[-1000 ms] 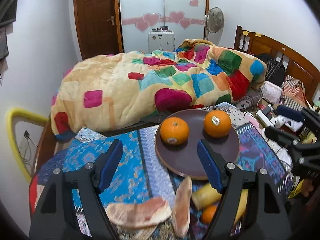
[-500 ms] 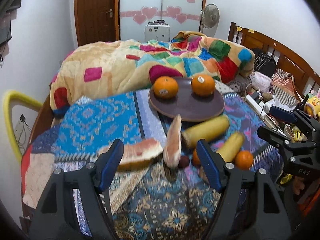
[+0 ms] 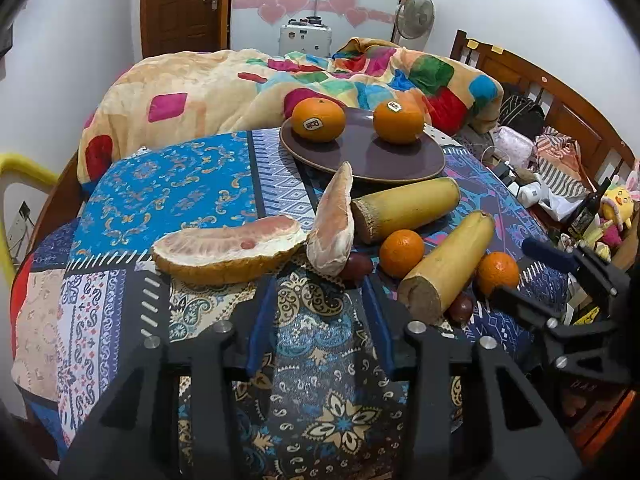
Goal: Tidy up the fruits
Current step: 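Grasp the small tangerine with the right tool while the left tool grasps the pink pomelo slice, then place the tangerine on the dark plate with the right tool while the left tool lays the pomelo slice there, then move the right tool to the yellow gourd while the left tool approaches the pomelo half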
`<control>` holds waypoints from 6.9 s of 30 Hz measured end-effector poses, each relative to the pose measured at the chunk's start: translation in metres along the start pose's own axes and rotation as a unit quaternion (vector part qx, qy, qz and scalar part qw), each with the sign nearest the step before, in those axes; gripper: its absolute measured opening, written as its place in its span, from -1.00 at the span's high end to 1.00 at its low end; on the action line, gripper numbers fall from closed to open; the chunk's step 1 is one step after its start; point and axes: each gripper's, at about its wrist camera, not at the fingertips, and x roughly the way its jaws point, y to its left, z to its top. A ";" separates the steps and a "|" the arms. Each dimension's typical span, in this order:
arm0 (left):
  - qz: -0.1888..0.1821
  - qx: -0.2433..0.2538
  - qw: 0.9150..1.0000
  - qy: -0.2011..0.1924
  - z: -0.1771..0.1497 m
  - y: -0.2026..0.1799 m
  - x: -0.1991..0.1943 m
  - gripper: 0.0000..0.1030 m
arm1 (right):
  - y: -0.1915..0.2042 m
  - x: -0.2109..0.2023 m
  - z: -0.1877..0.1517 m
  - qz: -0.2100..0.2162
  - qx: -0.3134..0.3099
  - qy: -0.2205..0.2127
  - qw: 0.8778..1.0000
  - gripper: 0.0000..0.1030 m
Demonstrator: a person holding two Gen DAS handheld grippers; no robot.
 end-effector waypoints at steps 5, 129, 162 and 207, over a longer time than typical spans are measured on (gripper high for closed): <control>0.000 0.003 1.000 -0.005 0.002 -0.001 0.003 0.19 | -0.006 0.009 -0.008 0.006 0.010 0.019 1.000 -0.03; 0.011 0.070 0.997 -0.020 0.122 -0.049 0.025 0.55 | -0.050 0.035 0.094 -0.010 -0.039 -0.003 0.999 -0.05; -0.030 0.069 0.995 0.071 0.009 -0.061 0.028 0.52 | -0.039 0.028 0.013 -0.016 -0.015 0.041 0.999 -0.11; 0.151 -0.048 0.987 0.029 0.029 0.036 0.044 -0.79 | -0.017 0.036 0.014 -0.033 -0.007 0.030 0.999 -0.51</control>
